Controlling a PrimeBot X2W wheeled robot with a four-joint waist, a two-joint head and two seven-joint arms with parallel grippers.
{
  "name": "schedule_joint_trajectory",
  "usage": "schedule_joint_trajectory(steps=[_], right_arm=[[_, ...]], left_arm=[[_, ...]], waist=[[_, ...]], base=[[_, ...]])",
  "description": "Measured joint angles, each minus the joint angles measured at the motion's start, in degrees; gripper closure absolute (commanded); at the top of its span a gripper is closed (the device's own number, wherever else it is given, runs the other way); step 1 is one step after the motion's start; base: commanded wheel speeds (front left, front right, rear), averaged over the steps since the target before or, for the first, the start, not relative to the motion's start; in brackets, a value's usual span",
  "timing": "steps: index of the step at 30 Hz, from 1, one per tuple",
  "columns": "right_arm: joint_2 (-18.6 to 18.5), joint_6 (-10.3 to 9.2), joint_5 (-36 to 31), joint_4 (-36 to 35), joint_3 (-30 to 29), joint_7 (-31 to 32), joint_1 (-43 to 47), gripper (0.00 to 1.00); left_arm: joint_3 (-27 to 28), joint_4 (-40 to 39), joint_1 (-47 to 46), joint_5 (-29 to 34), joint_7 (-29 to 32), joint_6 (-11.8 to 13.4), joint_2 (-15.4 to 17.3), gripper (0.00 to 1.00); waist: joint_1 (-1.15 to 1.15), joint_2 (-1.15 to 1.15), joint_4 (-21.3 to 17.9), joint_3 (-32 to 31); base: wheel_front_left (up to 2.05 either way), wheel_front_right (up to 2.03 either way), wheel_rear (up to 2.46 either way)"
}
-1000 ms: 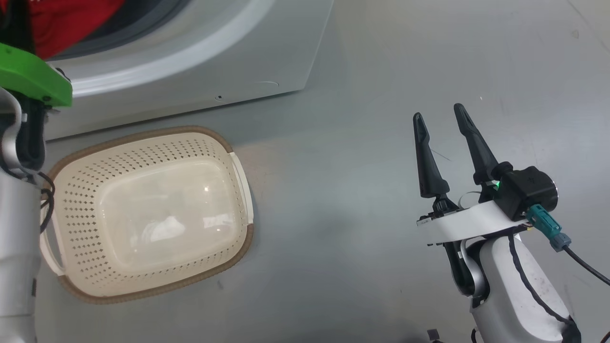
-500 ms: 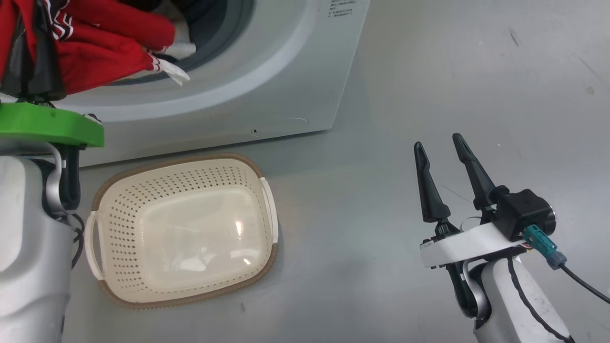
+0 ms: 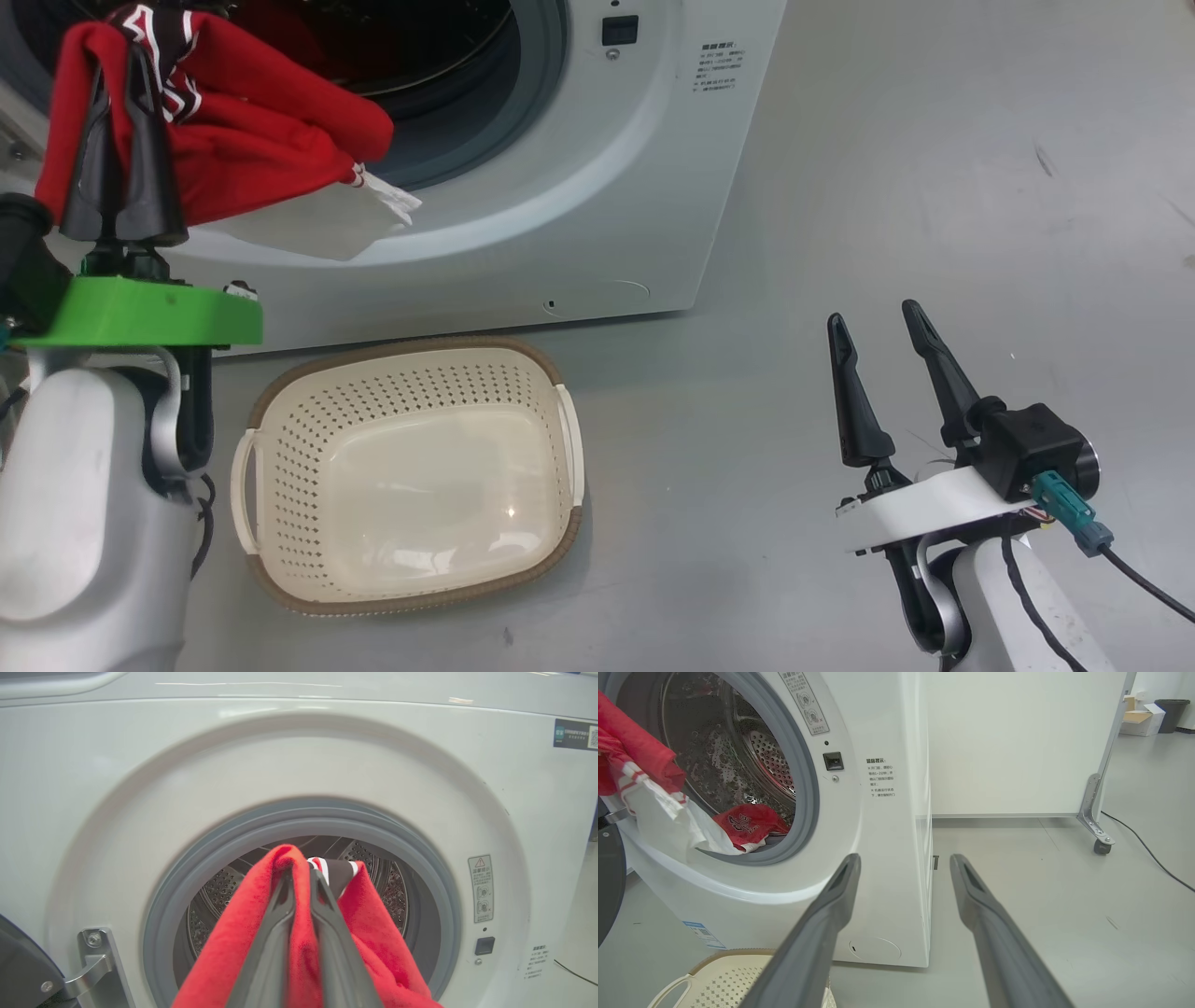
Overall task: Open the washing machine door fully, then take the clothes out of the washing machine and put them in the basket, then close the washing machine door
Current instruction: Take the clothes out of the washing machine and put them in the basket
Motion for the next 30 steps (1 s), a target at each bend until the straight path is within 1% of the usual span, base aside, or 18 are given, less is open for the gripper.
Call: schedule_joint_trajectory(steps=[6, 11, 17, 23, 25, 30], right_arm=[[0.0, 0.08, 0.0, -0.1, 0.0, 0.0, 0.4, 0.0], [0.0, 0.62, 0.0, -0.3, 0.8, 0.0, 0.9, 0.0], [0.0, 0.64, 0.0, -1.2, 0.9, 0.0, 1.2, 0.0], [0.0, 0.69, -0.5, -1.8, 1.4, 0.0, 1.2, 0.0], [0.0, 1.02, -0.5, -1.9, 1.7, 0.0, 1.2, 0.0], [0.0, 1.02, -0.5, -2.4, 2.1, 0.0, 1.0, 0.0]], left_arm=[[-0.9, -3.4, 4.5, 0.9, -0.4, 1.5, -0.8, 1.0], [-1.0, -4.4, 9.6, 0.9, -0.4, 3.0, -1.6, 1.0], [-1.9, -4.3, 15.0, 0.1, 0.7, 3.5, -3.2, 1.0], [-3.4, -1.7, 18.7, -1.0, 1.9, 3.5, -4.1, 1.0], [-3.6, -0.3, 19.7, -1.0, 2.1, 3.5, -4.2, 1.0], [-4.4, 2.8, 20.3, -1.1, 2.4, 3.5, -4.4, 1.0]], waist=[[0.0, 0.0, 1.6, -1.3], [0.0, 0.0, 2.1, -1.7], [0.0, 0.0, 2.3, -0.7], [0.0, 0.0, 2.1, 0.9], [0.0, 0.0, 1.9, 1.5], [0.0, 0.0, 1.1, 3.1]], base=[[0.0, 0.0, 0.0], [0.0, 0.0, 0.0], [0.0, 0.0, 0.0], [0.0, 0.0, 0.0], [0.0, 0.0, 0.0], [0.0, 0.0, 0.0]])
